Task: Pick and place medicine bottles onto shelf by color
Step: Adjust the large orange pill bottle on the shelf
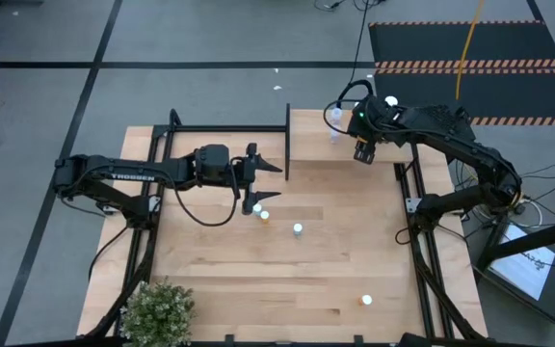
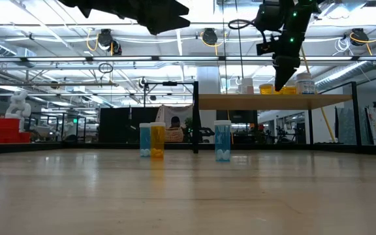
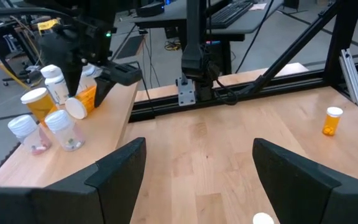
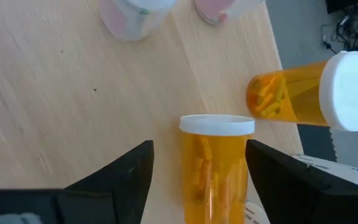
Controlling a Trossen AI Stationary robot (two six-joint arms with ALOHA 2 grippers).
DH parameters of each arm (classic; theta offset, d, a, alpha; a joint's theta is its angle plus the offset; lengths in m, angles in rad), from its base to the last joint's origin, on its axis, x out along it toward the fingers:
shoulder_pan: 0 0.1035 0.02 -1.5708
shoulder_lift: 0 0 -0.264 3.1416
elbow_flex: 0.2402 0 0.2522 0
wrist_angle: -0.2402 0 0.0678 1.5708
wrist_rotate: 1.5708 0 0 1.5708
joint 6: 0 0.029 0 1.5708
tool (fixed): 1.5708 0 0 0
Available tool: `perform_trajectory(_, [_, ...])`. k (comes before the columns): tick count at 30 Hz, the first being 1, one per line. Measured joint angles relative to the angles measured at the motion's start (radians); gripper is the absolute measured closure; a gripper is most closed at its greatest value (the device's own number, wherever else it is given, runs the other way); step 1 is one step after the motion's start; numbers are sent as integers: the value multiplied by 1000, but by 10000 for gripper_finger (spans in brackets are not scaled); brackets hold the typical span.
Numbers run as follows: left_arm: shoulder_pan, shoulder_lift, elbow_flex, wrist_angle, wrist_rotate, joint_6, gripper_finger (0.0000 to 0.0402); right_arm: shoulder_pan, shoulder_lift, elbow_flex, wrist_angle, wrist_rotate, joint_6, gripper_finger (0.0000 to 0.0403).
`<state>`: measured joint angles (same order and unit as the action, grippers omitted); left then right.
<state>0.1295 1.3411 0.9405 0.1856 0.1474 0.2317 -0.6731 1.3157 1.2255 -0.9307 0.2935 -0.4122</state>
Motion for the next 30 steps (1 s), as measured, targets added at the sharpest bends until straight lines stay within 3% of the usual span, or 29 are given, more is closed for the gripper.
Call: perform_trajectory(30, [0,0,0,4,0,19,105,0,11,-47,14,18,-71,175])
